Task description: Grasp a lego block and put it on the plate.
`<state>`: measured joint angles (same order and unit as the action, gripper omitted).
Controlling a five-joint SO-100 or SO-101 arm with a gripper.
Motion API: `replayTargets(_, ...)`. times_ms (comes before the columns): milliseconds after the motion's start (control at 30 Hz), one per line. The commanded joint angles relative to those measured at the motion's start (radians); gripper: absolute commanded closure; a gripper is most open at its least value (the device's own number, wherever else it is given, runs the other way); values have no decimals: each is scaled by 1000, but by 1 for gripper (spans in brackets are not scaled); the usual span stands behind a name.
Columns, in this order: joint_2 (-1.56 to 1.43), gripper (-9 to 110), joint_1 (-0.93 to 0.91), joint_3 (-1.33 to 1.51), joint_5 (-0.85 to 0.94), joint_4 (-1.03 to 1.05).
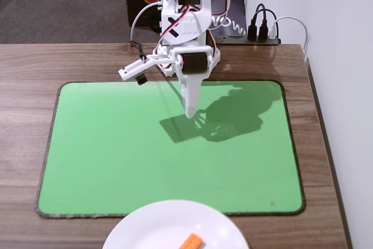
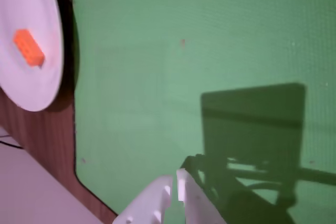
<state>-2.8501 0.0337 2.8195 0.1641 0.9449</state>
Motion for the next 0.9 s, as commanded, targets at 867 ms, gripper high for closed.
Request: replayTargets(867, -440, 101, -86, 103, -84, 322)
